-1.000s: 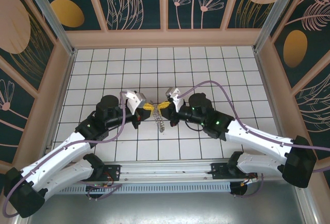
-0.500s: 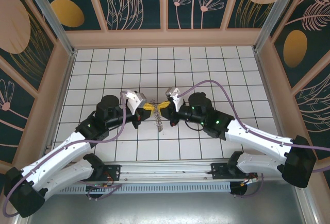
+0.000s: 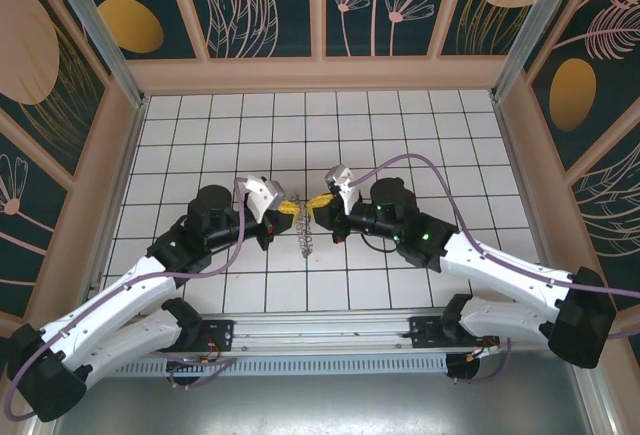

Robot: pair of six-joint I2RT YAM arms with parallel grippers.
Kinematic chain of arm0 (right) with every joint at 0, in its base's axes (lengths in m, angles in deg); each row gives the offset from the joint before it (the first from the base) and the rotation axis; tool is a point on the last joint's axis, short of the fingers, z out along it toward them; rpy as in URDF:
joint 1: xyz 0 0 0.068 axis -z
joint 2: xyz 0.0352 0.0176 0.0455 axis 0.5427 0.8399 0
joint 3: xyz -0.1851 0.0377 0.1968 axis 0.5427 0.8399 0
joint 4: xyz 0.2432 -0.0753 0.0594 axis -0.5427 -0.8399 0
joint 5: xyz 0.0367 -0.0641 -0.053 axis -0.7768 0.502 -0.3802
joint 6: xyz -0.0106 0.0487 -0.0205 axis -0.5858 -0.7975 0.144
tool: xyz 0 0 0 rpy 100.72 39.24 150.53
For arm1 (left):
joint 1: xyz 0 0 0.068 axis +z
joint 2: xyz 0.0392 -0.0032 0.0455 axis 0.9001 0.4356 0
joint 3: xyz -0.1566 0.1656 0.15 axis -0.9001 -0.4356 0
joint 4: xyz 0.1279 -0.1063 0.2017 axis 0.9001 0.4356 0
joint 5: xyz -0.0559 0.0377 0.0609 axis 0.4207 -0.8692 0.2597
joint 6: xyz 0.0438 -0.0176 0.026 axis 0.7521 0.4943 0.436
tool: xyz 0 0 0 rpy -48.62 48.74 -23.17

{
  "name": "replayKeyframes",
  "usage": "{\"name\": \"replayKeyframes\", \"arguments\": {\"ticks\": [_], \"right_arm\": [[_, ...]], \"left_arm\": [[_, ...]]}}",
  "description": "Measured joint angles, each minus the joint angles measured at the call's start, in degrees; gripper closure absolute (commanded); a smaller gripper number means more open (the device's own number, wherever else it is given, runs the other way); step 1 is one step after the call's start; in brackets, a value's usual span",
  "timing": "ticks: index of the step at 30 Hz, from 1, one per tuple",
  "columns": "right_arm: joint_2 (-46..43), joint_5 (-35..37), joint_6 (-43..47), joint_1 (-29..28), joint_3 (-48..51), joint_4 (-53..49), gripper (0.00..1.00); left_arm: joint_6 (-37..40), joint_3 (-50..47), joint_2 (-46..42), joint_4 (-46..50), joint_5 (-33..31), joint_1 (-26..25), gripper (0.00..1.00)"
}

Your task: Put the keys on the keyring

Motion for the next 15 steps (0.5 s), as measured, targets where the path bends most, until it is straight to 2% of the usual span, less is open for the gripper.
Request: {"name": "replayKeyframes", "arguments": {"ticks": [15], "right_arm": [[-0.04,-2.45,-1.55,0.48,0.0,1.09,1.0]], "left_arm": [[0.35,0.0,0.0,0.0,-0.07,-0.44,1.0]]}}
